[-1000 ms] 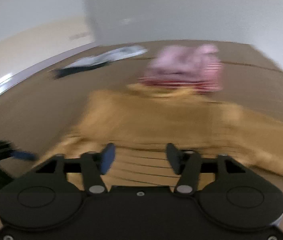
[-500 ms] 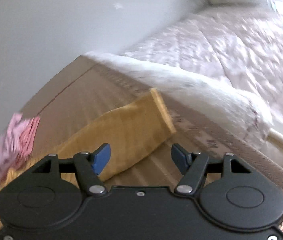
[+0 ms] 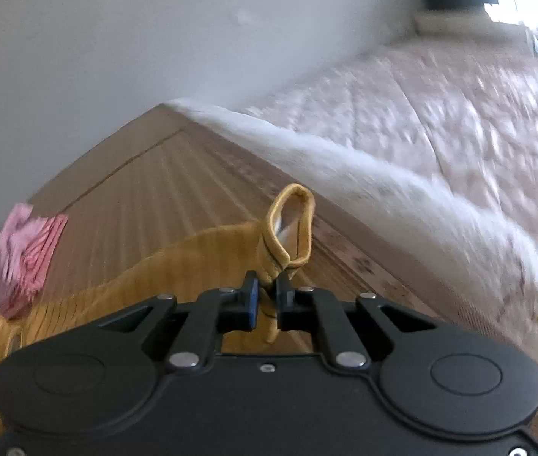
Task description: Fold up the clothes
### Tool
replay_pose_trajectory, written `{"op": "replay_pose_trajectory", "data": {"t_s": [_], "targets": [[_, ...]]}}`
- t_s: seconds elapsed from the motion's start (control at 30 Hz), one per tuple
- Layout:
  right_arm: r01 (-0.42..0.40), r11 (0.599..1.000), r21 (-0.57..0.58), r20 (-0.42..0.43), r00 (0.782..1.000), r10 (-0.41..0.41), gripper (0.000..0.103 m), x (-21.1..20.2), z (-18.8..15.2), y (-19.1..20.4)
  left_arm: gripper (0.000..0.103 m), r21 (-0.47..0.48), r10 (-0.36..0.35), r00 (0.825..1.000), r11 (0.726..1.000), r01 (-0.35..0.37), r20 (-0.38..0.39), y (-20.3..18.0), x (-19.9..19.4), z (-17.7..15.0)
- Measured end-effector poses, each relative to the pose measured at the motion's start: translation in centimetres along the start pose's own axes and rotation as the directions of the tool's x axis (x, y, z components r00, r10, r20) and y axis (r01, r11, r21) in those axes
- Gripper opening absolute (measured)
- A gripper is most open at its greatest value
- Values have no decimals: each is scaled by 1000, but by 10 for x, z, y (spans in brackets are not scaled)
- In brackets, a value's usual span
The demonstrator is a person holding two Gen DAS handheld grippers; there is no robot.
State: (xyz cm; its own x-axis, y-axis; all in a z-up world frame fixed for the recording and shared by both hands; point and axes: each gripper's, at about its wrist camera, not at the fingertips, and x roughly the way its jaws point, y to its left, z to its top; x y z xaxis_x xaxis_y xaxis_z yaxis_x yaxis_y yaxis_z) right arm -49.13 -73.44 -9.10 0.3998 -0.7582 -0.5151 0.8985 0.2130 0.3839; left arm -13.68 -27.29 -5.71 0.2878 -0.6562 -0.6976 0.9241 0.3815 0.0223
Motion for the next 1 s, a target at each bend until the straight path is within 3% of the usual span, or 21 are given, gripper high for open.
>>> {"op": "replay_pose_trajectory", "data": {"t_s": [0.13, 0.27, 0.43, 0.63, 0.87, 1.0], "targets": [[-103, 986, -131, 22, 994, 107, 8, -21, -2, 45, 100, 1, -1, 1000, 1000, 1, 1, 0, 0, 0], [-225, 935, -274, 15, 971, 239, 8, -38, -9, 109, 100, 3, -2, 1000, 1000, 2, 2, 0, 1, 0], [-398, 837, -376, -46, 910, 412, 8, -50, -24, 194, 100, 6, -4, 1000, 1000, 4, 1, 0, 0, 0], [-561, 736, -379, -160, 823, 545, 8, -44, -57, 283, 100, 9, -11, 1000, 1000, 11, -3, 1, -1, 0], [-667, 643, -376, -257, 742, 619, 8, -51, -101, 351, 100, 12, -16, 1000, 1000, 16, -9, 2, -3, -1], [-701, 592, -399, -315, 710, 629, 8, -54, -129, 376, 100, 14, -18, 1000, 1000, 18, -11, 2, -4, -1]]}}
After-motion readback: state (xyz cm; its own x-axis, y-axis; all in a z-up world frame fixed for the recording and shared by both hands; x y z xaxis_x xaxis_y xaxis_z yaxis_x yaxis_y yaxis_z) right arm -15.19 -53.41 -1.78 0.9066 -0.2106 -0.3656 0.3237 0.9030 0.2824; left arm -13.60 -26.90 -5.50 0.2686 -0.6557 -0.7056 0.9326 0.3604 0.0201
